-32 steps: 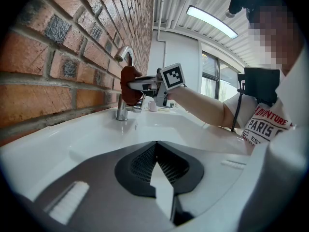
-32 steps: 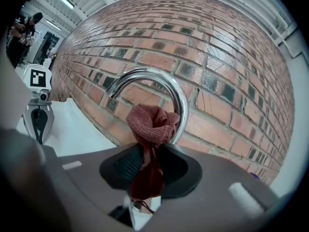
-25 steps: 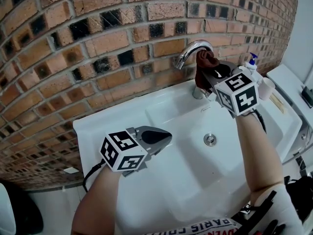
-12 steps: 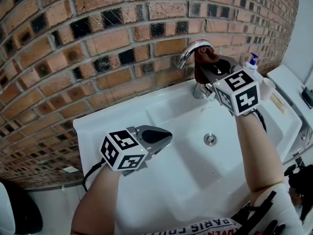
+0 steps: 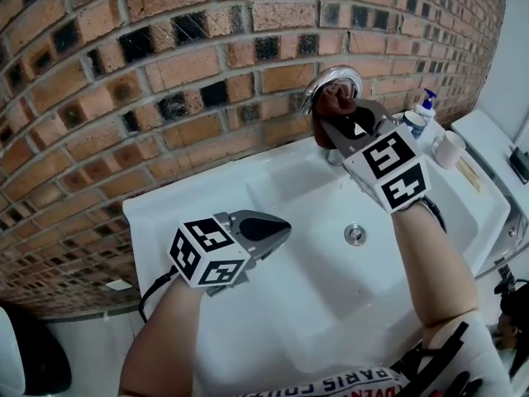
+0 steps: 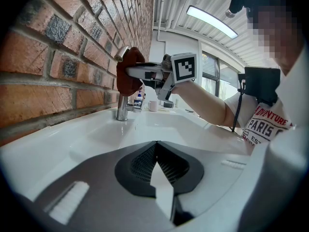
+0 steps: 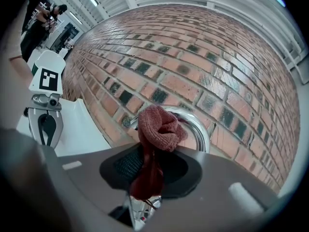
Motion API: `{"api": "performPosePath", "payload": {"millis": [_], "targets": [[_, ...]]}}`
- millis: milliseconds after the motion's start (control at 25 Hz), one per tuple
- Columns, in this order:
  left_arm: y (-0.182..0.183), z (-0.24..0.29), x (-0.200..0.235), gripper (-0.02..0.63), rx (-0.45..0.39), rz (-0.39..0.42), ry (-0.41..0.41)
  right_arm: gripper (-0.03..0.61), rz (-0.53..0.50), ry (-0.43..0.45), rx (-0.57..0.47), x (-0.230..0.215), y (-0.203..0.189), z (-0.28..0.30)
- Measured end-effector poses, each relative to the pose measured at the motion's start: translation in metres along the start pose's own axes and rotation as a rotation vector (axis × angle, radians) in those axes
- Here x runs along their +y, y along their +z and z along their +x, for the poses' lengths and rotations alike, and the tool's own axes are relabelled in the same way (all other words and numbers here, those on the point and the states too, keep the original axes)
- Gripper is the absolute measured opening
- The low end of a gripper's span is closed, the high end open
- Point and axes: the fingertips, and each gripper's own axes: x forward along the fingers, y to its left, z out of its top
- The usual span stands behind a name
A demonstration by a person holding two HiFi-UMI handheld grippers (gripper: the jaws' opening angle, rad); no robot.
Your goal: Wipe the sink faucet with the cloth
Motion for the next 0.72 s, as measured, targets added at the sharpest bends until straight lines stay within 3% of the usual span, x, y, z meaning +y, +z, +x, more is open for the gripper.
{"api": "performPosePath", "payload": {"millis": [720], "targets": [[0.0, 0.0, 0.0, 0.005, 0.001, -0.001, -0.002, 0.095, -0.088, 0.049, 0.023, 0.034, -0.006, -0.013]]}}
